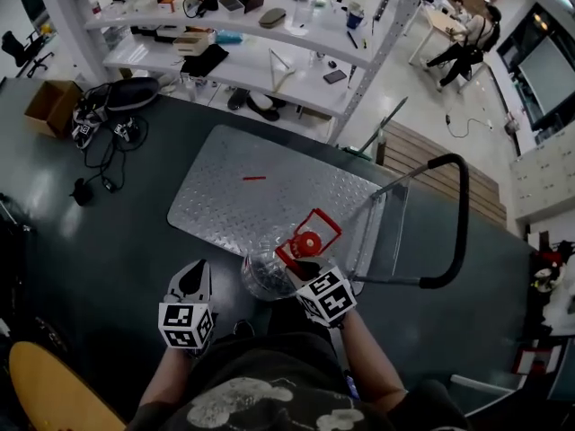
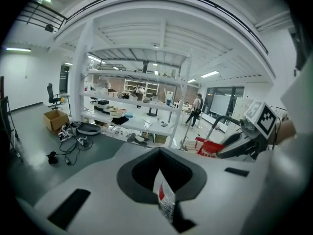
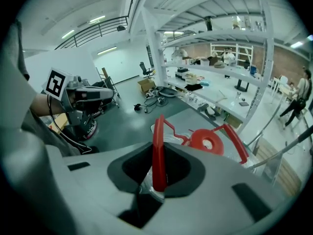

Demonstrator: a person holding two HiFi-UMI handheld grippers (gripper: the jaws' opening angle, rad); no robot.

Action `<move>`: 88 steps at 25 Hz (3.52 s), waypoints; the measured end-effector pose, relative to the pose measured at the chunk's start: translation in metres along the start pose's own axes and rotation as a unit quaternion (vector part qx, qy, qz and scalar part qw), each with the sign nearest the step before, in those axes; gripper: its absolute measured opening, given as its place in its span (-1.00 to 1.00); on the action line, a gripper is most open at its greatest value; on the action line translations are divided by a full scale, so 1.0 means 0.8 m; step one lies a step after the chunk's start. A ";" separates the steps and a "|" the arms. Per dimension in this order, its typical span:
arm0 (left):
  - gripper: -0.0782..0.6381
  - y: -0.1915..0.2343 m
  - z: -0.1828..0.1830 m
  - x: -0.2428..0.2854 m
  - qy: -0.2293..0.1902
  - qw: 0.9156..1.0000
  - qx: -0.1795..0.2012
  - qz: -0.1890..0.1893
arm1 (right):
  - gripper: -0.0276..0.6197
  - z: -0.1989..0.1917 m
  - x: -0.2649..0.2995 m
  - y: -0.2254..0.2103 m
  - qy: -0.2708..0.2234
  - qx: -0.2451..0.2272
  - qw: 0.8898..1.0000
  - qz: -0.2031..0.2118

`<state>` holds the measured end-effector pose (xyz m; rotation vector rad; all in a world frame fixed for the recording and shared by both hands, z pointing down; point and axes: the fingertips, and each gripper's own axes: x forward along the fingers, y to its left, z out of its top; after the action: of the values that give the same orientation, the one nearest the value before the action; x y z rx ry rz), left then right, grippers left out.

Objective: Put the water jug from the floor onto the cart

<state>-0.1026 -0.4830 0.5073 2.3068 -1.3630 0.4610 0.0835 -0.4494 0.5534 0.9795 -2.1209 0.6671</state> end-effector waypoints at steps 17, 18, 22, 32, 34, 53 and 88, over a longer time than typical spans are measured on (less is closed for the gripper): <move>-0.78 -0.025 0.122 0.185 -0.018 0.999 -0.002 0.046 | -0.78 0.078 0.060 -0.263 0.005 -0.009 1.000 -0.008; -0.78 -0.025 0.127 0.192 -0.019 0.999 -0.004 0.049 | -0.78 0.084 0.065 -0.277 0.004 -0.010 1.000 -0.012; -0.78 -0.030 0.144 0.215 -0.017 0.999 -0.001 0.052 | -0.77 0.101 0.084 -0.324 0.004 -0.029 0.999 -0.031; -0.78 -0.016 0.141 0.244 0.007 0.999 -0.014 0.048 | -0.77 0.100 0.131 -0.342 0.026 -0.068 0.996 -0.044; -0.78 -0.013 0.139 0.245 0.011 0.999 -0.015 0.046 | -0.77 0.097 0.136 -0.333 0.025 -0.064 0.997 -0.040; -0.78 -0.028 0.126 0.200 -0.020 0.997 -0.019 0.069 | -0.70 0.100 0.130 -0.298 -0.009 -0.062 0.998 -0.010; -0.78 -0.119 0.041 -0.070 -0.098 0.995 -0.025 -0.008 | -0.94 0.048 -0.085 0.007 -0.168 -0.072 0.983 -0.024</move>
<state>-0.0420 -0.4174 0.4345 2.3697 -1.4266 0.1973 0.0969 -0.4430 0.4762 1.1206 -2.3896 0.3353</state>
